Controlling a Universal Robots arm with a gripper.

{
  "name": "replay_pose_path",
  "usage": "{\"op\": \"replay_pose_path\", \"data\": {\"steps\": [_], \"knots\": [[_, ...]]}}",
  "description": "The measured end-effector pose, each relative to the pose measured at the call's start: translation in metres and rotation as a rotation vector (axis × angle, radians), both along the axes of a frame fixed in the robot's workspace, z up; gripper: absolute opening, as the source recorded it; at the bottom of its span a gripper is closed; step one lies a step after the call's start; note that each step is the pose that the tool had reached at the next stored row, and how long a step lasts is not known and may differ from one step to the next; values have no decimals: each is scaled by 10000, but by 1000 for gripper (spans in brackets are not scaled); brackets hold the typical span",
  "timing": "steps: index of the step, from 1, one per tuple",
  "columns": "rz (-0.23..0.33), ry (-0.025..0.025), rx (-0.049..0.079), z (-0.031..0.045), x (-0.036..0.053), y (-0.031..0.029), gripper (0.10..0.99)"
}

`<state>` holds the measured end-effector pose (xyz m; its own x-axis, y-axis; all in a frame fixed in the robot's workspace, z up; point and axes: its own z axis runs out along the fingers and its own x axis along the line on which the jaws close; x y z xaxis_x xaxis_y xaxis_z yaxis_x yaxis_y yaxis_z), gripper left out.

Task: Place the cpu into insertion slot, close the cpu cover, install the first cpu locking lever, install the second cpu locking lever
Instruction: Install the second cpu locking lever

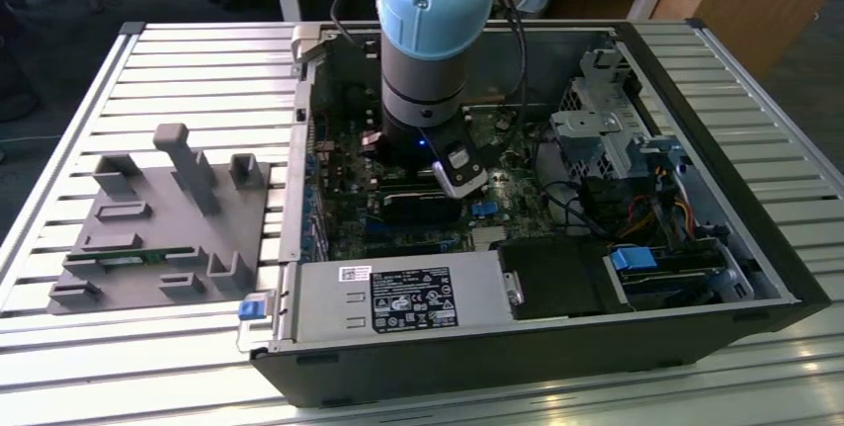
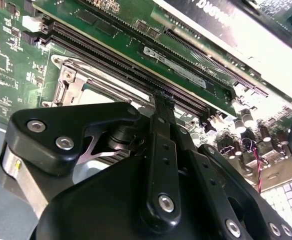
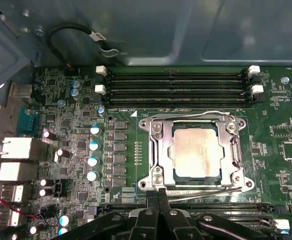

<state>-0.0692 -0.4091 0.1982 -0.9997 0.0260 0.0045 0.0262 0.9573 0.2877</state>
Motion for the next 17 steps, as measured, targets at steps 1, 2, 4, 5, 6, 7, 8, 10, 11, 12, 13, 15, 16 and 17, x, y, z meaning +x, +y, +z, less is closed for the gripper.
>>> {"op": "replay_pose_path", "data": {"steps": [1, 2, 4, 5, 6, 7, 8, 10, 11, 12, 13, 15, 16, 17], "knots": [[0, 0, 29, -7, -1, 0, 106], [0, 0, 58, -13, -2, 0, 106], [1, 0, 126, -22, -5, -1, 106], [2, -1, 165, -25, -8, -1, 106], [1, 0, 203, -29, -13, -2, 106], [0, 0, 232, -32, -18, -2, 106], [1, 0, 251, -37, -22, -2, 106], [0, -1, 274, -49, -30, -2, 106], [0, -1, 282, -56, -33, -2, 106], [2, -1, 290, -63, -36, -2, 106], [1, 1, 296, -71, -39, -2, 106], [0, 1, 309, -84, -46, -2, 106], [1, 0, 320, -90, -49, -2, 106], [2, 0, 332, -95, -51, -2, 106]]}}
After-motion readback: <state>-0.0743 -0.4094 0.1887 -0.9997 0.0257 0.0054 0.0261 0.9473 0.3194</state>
